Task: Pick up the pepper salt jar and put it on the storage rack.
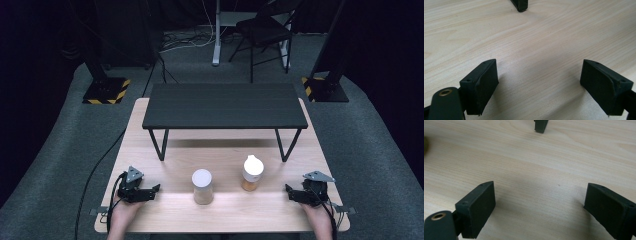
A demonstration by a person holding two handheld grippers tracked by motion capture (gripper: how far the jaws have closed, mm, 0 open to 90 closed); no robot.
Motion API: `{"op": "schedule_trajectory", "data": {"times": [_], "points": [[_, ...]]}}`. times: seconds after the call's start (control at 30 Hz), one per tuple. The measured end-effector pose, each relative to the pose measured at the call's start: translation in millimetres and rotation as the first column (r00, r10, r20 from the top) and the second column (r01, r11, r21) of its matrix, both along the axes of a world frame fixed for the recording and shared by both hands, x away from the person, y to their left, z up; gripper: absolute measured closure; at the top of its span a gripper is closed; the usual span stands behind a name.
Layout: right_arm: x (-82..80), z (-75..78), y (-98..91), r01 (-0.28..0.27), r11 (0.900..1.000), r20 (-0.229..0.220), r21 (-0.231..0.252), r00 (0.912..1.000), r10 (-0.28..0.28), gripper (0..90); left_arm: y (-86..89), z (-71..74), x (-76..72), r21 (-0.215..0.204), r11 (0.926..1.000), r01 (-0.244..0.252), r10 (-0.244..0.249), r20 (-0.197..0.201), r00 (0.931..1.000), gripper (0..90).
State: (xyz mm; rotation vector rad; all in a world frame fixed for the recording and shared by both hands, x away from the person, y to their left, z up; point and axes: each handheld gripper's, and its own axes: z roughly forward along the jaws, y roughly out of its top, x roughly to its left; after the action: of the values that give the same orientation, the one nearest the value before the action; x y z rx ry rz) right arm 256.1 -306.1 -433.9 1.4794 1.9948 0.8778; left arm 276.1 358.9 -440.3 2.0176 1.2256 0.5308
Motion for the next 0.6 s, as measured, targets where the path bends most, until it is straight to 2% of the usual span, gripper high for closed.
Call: {"op": "schedule_trajectory", "data": {"times": [0.6], "points": [[2.4,0.8,-0.9,0.010,0.9999,-0.015,0.010,0.9998,-0.010,5.7,-3.9,0.7,2.6,0.010,0.9999,-0.006,0.006,-0.005,1.0000,10.0]]}}
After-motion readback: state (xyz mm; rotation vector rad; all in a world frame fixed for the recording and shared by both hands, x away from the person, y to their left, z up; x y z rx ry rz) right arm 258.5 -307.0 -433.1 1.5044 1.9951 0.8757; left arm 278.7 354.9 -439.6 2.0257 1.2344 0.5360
